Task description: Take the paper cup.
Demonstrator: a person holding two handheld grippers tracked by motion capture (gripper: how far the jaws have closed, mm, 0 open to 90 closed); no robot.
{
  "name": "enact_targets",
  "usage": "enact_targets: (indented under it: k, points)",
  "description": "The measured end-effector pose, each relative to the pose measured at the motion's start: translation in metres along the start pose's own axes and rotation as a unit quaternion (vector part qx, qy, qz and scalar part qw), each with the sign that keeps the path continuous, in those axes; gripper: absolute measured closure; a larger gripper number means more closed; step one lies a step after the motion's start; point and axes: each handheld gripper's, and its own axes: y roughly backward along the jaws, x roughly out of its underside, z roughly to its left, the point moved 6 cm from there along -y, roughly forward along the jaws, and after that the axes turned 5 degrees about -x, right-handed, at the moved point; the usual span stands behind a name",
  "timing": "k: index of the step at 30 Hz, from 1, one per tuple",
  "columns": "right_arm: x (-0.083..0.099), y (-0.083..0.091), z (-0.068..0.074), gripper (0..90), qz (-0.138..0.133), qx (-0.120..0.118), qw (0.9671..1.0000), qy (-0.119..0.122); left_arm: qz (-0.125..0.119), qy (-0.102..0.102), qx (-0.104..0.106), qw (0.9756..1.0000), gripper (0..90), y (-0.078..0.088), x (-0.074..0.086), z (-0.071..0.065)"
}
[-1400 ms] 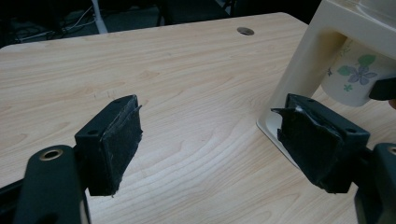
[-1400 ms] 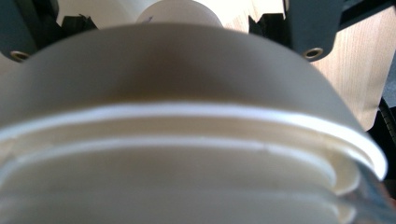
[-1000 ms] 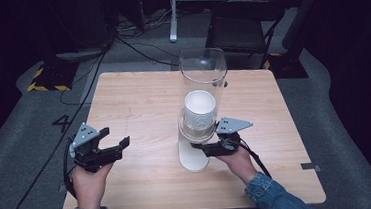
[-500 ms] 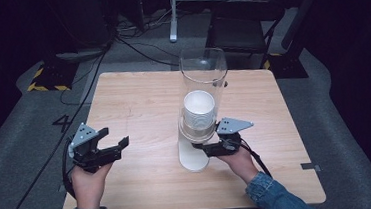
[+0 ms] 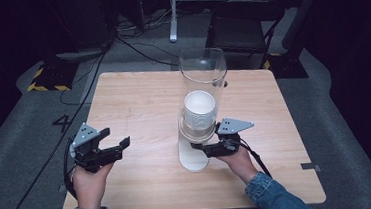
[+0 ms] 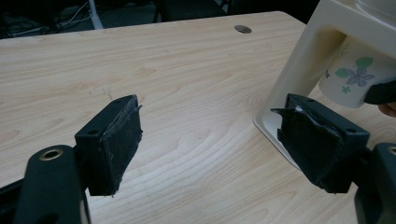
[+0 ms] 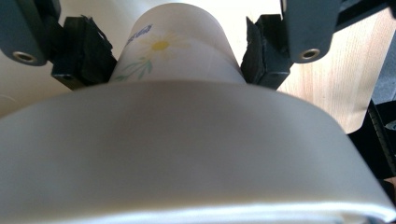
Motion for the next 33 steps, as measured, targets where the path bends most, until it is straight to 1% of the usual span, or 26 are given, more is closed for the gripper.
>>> enact_targets:
  k: [11,27,28,29,30,31,32,33]
  points:
    - [0.001,-0.003,0.001,33.0,0.000,0.000,1.0000,-0.006,0.000,0.003,-0.001,1.0000,21.2,-0.001,0.000,0.000]
    - [0.006,-0.004,-0.002,34.0,0.007,-0.002,1.0000,0.005,0.001,0.005,0.001,1.0000,21.2,-0.001,0.001,0.000]
    - [0.018,-0.009,-0.005,36.8,0.066,0.008,0.9978,0.004,0.001,0.003,0.002,1.0000,21.2,-0.001,0.001,0.000]
    - [0.023,-0.010,-0.006,36.9,0.068,0.008,0.9977,0.001,0.000,0.006,0.002,1.0000,21.2,0.000,0.001,0.000]
    - [0.023,-0.010,-0.006,36.9,0.068,0.008,0.9977,0.001,0.000,0.006,0.002,1.0000,21.2,0.000,0.001,0.000]
    - [0.032,-0.011,-0.008,36.7,0.076,0.010,0.9970,-0.011,-0.002,0.007,0.002,1.0000,21.2,0.000,0.000,0.000]
    - [0.036,-0.011,-0.009,36.4,0.079,0.013,0.9967,-0.010,-0.004,0.006,0.002,1.0000,21.2,0.001,0.000,0.001]
    - [0.036,-0.011,-0.008,36.3,0.079,0.016,0.9968,0.000,-0.005,0.005,0.001,1.0000,21.2,0.001,0.000,0.002]
